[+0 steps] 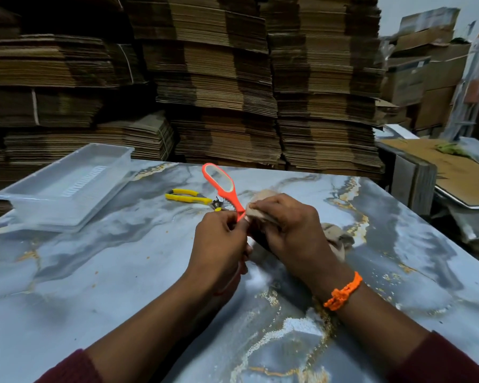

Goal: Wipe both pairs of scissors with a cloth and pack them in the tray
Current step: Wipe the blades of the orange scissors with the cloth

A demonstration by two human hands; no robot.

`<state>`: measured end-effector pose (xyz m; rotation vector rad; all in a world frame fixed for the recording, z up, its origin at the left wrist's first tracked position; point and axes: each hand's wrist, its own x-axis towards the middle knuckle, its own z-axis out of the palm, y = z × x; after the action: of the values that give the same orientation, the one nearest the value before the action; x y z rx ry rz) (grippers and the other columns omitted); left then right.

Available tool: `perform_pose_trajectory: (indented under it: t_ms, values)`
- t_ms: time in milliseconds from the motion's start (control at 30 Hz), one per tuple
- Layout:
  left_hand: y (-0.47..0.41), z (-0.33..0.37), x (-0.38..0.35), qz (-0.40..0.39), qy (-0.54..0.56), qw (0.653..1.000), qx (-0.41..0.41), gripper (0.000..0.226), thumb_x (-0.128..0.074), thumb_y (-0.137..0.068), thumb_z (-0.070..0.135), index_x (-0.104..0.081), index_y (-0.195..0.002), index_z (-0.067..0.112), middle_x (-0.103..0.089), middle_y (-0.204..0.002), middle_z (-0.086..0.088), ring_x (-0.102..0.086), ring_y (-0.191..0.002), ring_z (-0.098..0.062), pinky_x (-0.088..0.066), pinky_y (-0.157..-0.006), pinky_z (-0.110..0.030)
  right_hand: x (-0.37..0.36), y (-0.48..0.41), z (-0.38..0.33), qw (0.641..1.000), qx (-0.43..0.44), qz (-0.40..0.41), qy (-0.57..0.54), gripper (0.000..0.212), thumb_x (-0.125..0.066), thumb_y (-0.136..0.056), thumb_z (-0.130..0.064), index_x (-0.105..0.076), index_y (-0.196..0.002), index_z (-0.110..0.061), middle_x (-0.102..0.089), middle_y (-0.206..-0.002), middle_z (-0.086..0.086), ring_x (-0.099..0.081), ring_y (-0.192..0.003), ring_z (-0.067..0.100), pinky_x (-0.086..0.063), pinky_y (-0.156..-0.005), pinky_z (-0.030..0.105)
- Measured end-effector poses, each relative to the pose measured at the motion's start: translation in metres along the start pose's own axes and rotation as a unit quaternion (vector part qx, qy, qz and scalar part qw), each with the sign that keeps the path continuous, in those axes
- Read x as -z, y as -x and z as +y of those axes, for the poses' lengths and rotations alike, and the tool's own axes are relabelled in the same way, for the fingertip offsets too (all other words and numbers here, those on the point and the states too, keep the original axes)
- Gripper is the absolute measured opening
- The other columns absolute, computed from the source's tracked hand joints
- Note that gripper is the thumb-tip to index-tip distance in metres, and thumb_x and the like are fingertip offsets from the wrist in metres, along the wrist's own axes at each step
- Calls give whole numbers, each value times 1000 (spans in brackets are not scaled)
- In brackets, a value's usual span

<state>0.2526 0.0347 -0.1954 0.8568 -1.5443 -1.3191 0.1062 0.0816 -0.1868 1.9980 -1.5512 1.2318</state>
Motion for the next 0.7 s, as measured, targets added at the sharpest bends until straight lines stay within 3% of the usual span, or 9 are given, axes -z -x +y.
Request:
perform_pose_trajectory:
  t_ms: [67,133,233,333,433,600,700]
  values:
    - [1,2,-3,-7,-4,1000,-7,34,-61,-102,22,-70,-81,-3,-57,-52,-21,-50,-38,-28,-45,-38,-34,4,-5,5,999,-14,29,2,28,-75,-83,4,-79,-108,-9,-74,-101,9,-71,-92,18,-54,-84,20]
    - [1,4,-4,-12,-7,1000,-14,35,-62,-102,21,-70,-78,-2,-55,-50,-19,-49,-36,-26,-47,-40,-37,8,-8,8,998,-34,56,8,28,-76,-83,3,-79,-108,-10,-74,-99,10,-71,-91,17,-56,-82,24]
    - [1,9,3,-10,-6,1000,-12,35,-63,-102,22,-72,-79,-4,-56,-52,-20,-48,-35,-25,-45,-38,-29,4,-3,-1,999,-4,33,18,23,-75,-85,-3,-78,-107,-7,-72,-100,9,-70,-89,18,-56,-79,26]
    - [-1,10,10,-7,-31,999,-19,34,-62,-102,23,-74,-85,-4,-59,-53,-19,-51,-37,-21,-44,-39,-24,2,2,-5,1000,20,5,6,23,-72,-84,-2,-77,-106,-3,-74,-106,10,-71,-98,18,-57,-88,25]
    - [-3,10,10,-7,-75,995,-58,33,-62,-101,25,-76,-81,4,-62,-50,-15,-54,-39,-19,-45,-43,-24,6,-5,-1,999,-25,41,-9,24,-74,-79,2,-78,-101,-5,-75,-102,7,-70,-93,14,-53,-87,15]
    - [-1,8,6,-16,-101,993,-67,37,-64,-100,30,-74,-69,11,-62,-46,-11,-53,-36,-16,-43,-43,-21,5,-11,11,993,-99,54,-16,30,-70,-77,4,-80,-101,-12,-74,-95,3,-68,-86,11,-54,-80,17]
    - [6,10,2,-39,-35,998,-20,37,-66,-99,29,-73,-72,5,-55,-49,-19,-48,-39,-23,-44,-42,-31,14,-17,37,979,-189,75,3,23,-72,-84,-2,-82,-100,-14,-77,-94,2,-71,-88,13,-58,-82,22]
